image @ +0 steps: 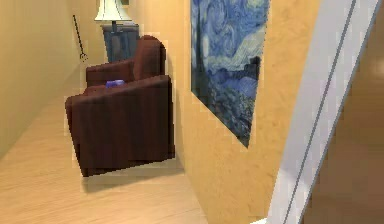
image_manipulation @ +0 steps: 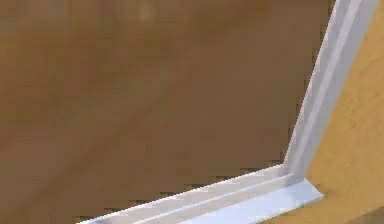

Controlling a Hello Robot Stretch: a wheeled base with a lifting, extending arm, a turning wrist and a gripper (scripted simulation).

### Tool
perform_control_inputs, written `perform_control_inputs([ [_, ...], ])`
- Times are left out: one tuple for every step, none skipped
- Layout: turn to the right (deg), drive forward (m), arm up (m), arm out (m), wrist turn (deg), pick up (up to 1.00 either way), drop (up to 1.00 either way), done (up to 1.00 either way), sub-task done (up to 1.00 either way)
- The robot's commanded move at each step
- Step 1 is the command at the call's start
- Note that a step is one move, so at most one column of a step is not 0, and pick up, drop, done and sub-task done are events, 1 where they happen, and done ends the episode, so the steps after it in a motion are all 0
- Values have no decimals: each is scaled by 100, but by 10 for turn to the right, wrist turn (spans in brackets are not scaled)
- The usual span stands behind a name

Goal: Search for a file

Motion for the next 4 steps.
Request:
perform_control_inputs([
  [-180,0,0,0,0,0,0,0,0],
  [0,30,0,0,0,0,0,0,0],
  [0,30,0,0,0,0,0,0,0],
  [-300,0,0,0,0,0,0,0,0],
])
